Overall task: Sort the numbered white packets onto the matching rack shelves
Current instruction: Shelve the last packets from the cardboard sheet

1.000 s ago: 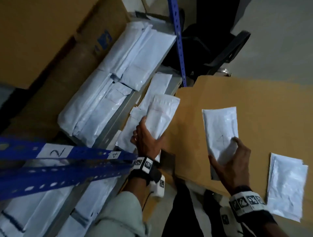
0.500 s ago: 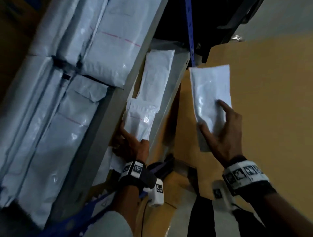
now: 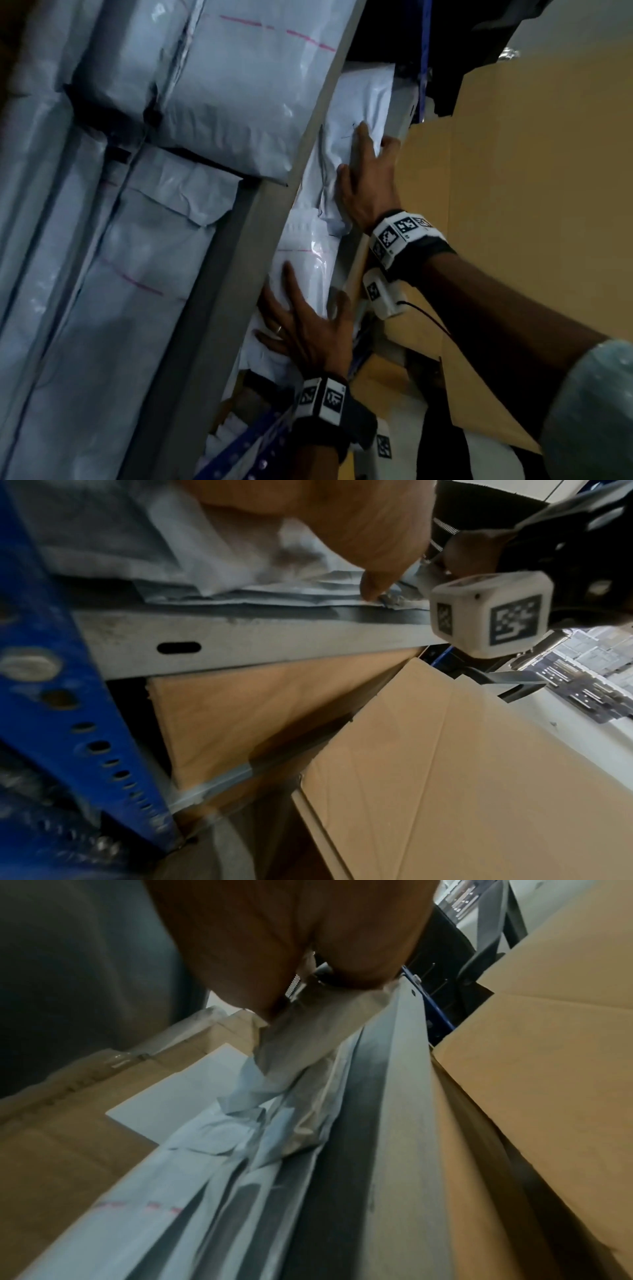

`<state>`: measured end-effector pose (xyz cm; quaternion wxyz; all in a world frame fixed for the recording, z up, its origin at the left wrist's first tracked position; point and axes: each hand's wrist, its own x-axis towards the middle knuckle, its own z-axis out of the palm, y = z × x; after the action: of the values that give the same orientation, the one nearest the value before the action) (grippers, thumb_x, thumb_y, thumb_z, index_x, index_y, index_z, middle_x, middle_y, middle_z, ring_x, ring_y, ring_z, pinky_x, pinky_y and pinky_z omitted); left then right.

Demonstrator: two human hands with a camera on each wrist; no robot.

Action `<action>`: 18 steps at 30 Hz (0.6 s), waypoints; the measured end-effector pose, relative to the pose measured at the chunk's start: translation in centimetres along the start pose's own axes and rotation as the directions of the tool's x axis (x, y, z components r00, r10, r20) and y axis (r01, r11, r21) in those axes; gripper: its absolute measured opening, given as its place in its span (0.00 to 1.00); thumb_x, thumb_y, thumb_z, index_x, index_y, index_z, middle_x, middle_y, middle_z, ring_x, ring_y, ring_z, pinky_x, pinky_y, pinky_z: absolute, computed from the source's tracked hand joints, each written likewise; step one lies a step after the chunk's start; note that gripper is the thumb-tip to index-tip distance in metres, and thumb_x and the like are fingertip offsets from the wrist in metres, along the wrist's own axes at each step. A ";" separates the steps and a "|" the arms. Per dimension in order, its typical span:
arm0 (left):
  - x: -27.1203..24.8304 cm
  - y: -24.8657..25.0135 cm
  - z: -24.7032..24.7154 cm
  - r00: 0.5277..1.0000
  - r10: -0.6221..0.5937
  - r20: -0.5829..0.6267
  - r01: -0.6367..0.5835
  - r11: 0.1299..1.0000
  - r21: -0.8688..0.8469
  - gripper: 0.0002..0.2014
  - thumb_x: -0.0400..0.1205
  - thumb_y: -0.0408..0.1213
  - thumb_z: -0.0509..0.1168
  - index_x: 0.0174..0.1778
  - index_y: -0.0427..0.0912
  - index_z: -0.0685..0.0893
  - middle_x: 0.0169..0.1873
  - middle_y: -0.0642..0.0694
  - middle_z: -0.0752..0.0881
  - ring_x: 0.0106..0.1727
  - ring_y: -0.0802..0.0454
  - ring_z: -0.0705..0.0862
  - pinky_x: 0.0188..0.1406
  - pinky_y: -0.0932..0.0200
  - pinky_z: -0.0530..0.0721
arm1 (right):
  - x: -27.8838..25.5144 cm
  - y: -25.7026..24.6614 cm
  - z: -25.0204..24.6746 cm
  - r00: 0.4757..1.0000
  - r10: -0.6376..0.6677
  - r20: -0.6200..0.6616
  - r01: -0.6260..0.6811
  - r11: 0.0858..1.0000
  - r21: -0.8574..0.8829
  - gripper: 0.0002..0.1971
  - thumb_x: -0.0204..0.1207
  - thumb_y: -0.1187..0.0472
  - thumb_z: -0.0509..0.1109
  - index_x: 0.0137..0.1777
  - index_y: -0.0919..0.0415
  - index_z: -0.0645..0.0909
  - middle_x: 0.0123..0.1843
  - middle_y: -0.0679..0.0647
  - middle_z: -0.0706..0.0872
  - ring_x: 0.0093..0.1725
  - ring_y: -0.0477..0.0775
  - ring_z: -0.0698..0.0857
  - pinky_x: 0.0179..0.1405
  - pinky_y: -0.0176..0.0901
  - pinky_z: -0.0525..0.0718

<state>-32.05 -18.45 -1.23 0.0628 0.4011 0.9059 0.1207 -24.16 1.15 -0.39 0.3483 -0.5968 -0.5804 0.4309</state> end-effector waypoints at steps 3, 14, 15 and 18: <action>0.5 -0.2 0.0 0.999 0.007 -0.040 -0.008 1.000 -0.018 0.45 0.72 0.53 0.74 0.85 0.65 0.59 0.85 0.48 0.56 0.86 0.40 0.56 0.81 0.25 0.49 | 0.4 -0.4 -0.5 0.999 -0.020 -0.034 0.021 1.000 0.019 0.32 0.88 0.58 0.64 0.89 0.60 0.57 0.84 0.67 0.56 0.66 0.59 0.76 0.72 0.42 0.76; -1.4 -1.8 -1.6 0.998 -0.060 -0.031 0.063 0.994 0.093 0.39 0.72 0.29 0.70 0.79 0.60 0.70 0.85 0.44 0.59 0.83 0.39 0.62 0.78 0.28 0.57 | 1.0 -1.4 0.7 1.000 0.001 -0.023 -0.004 0.994 -0.110 0.45 0.84 0.40 0.67 0.90 0.62 0.50 0.79 0.66 0.66 0.62 0.63 0.82 0.60 0.51 0.81; -1.5 -1.8 -1.5 0.997 -0.068 -0.026 0.071 0.993 0.094 0.39 0.72 0.30 0.70 0.79 0.60 0.70 0.85 0.44 0.59 0.83 0.39 0.62 0.78 0.28 0.57 | 0.9 -1.3 0.8 1.000 -0.010 -0.002 0.009 0.980 -0.201 0.46 0.84 0.38 0.66 0.90 0.63 0.49 0.79 0.66 0.67 0.64 0.66 0.81 0.63 0.54 0.80; -1.6 -1.9 -1.3 0.999 -0.048 -0.002 0.048 0.995 0.088 0.35 0.75 0.43 0.64 0.82 0.60 0.66 0.85 0.44 0.59 0.84 0.39 0.61 0.79 0.27 0.56 | 0.6 -0.7 1.1 0.998 -0.040 0.048 0.059 0.857 -0.512 0.50 0.81 0.29 0.58 0.90 0.65 0.48 0.71 0.65 0.74 0.64 0.65 0.78 0.66 0.57 0.74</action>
<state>-32.58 -21.10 -0.48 0.0482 0.3816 0.9197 0.0790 -25.48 1.70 -0.20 0.1773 -0.6453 -0.6953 0.2622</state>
